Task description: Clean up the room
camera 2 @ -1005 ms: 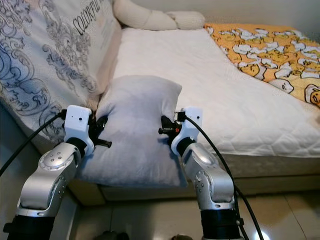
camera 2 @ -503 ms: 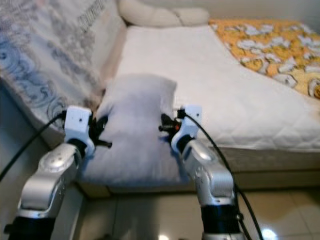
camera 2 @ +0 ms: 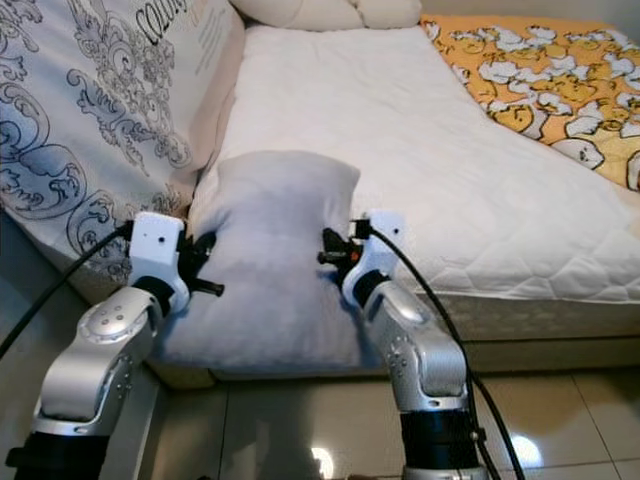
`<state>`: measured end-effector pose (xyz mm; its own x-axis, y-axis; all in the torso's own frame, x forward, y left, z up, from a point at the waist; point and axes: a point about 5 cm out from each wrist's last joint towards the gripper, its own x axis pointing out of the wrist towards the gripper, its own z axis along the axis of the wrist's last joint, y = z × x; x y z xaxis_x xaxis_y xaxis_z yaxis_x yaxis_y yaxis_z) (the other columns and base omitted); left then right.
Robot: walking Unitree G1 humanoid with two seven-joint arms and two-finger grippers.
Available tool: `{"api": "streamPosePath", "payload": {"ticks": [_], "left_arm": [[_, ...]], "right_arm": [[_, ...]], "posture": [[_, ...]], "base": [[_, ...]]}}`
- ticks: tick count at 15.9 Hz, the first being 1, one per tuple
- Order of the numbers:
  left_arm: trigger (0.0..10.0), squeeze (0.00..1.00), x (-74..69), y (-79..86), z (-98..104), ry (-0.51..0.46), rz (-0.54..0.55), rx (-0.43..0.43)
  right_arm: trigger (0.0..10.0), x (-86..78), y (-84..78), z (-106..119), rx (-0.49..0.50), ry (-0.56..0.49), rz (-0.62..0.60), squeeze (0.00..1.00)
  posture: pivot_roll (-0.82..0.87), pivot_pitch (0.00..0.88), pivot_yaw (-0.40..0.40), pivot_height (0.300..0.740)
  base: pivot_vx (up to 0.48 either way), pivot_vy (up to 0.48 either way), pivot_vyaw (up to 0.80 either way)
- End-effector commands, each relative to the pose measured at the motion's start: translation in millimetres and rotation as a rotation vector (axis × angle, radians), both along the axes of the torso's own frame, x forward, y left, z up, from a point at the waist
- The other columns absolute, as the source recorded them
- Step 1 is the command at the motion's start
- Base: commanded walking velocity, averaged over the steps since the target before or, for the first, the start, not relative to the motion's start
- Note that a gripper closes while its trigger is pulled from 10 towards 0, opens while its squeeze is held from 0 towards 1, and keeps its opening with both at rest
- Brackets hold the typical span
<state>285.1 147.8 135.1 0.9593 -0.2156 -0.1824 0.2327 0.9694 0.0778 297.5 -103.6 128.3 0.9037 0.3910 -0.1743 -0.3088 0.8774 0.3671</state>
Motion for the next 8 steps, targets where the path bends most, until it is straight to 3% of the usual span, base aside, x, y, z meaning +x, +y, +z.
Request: {"api": "streamPosePath", "payload": {"ticks": [1, 8], "left_arm": [[10.0, 0.0, 0.8, 2.2, 5.8, -0.024, 0.021, 0.001], [10.0, 0.0, 2.5, 2.2, 6.2, -0.025, 0.02, 0.002]], "right_arm": [[10.0, 1.5, -5.4, 6.4, 0.004, -0.022, -0.021, 0.0], [10.0, 3.0, -5.3, 6.1, -0.004, -0.021, -0.017, 0.0]], "posture": [[-0.09, 0.0, -0.015, 0.74], [-0.09, 0.0, -0.017, 0.74]], "base": [[0.3, 0.0, 0.0], [0.305, 0.0, 0.0]]}}
